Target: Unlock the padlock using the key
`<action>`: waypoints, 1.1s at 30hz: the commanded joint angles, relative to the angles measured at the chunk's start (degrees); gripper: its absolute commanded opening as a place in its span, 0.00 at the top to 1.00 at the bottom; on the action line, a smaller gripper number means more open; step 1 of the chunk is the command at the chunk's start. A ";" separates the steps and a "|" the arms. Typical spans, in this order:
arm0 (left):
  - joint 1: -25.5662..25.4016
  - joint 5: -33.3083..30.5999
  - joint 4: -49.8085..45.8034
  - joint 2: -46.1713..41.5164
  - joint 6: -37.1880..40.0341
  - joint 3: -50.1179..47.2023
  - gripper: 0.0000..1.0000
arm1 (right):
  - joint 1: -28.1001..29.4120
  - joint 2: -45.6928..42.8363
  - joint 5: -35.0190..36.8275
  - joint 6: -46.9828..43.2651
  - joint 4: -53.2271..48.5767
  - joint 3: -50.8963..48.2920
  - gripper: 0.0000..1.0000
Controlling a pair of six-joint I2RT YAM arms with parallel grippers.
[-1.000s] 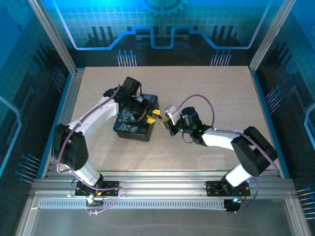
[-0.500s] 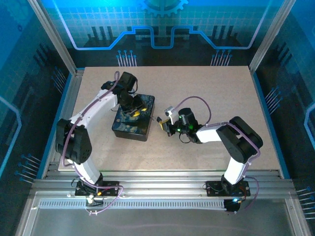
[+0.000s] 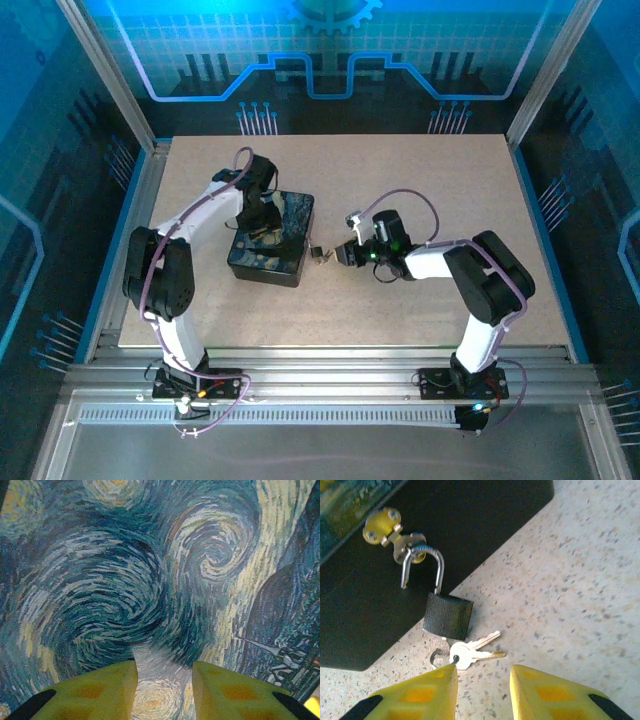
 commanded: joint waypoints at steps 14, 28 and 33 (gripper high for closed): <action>2.11 1.17 1.77 -0.73 3.21 -4.03 0.66 | 0.69 11.28 -14.63 -6.70 -13.38 15.92 0.50; 2.63 1.71 1.77 -0.56 3.82 -3.68 0.67 | 2.23 17.64 -16.66 -8.37 -16.41 21.26 0.48; 2.89 1.69 1.68 -0.55 4.18 -3.33 0.67 | 2.26 18.76 -17.42 -7.74 -16.11 21.44 0.59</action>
